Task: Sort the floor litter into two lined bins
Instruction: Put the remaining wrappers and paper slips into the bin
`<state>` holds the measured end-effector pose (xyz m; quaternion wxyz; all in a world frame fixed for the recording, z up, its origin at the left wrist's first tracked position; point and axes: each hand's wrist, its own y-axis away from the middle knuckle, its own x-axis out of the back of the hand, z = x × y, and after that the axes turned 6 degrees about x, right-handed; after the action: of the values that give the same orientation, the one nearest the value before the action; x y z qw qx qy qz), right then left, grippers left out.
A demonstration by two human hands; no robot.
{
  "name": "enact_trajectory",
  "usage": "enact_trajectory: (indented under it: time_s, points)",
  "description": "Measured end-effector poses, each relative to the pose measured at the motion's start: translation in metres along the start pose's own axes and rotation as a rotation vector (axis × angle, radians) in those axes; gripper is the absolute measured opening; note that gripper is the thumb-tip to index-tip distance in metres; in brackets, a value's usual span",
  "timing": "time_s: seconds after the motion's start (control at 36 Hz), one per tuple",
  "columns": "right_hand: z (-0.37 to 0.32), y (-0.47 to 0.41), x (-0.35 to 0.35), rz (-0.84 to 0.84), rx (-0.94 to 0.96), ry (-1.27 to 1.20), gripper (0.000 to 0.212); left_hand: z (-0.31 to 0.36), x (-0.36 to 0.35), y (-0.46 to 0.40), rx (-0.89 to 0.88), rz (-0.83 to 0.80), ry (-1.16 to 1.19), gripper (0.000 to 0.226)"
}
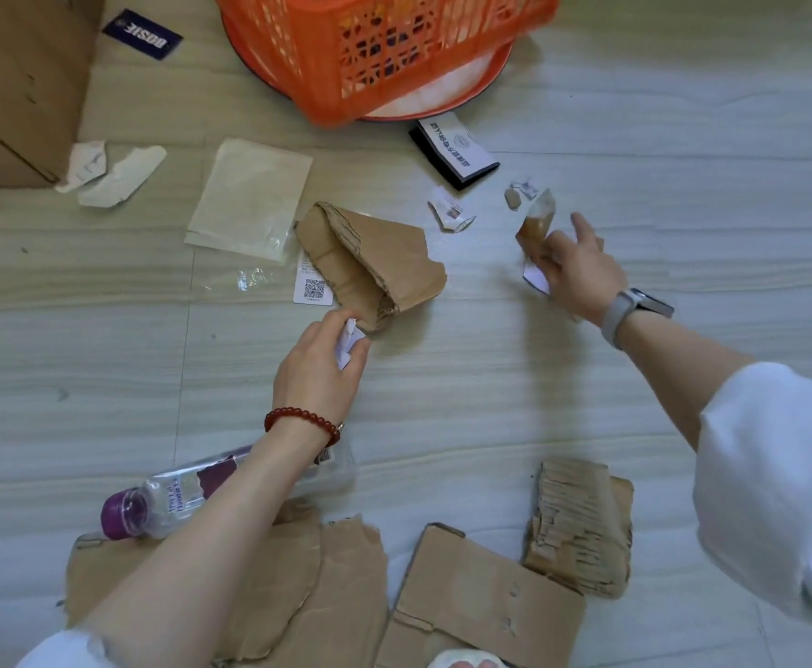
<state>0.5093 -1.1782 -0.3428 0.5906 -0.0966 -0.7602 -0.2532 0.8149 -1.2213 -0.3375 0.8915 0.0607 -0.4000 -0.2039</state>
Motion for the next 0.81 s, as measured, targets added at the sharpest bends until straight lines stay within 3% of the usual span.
enact_trajectory:
  time_s: [0.11,0.22,0.44,0.5,0.58,0.67,0.81]
  points:
    - [-0.003,-0.017,-0.010,-0.133,0.083,0.037,0.027,-0.004,0.005,-0.004,-0.007,-0.003,-0.022,0.027]
    - [-0.019,-0.005,-0.018,0.023,0.006,0.060,0.022,-0.011,0.013,-0.004,-0.006,0.011,-0.026,0.026]
    - [-0.073,0.027,-0.001,0.367,0.058,-0.186,0.054,-0.010,0.061,-0.003,-0.020,0.072,-0.111,0.028]
    - [-0.091,0.033,0.012,0.456,0.084,-0.252,0.043,-0.001,0.083,-0.006,-0.052,0.098,-0.156,0.028]
    - [-0.131,0.046,0.034,0.570,0.248,-0.283,0.008,0.016,0.122,-0.007,-0.120,0.130,-0.238,0.032]
    - [-0.183,0.063,0.054,0.599,0.414,-0.305,0.014,0.033,0.168,-0.004,-0.198,0.166,-0.284,0.034]
    - [-0.283,0.090,0.080,0.564,0.603,-0.410,0.005,0.030,0.256,0.019,-0.250,0.249,-0.384,0.027]
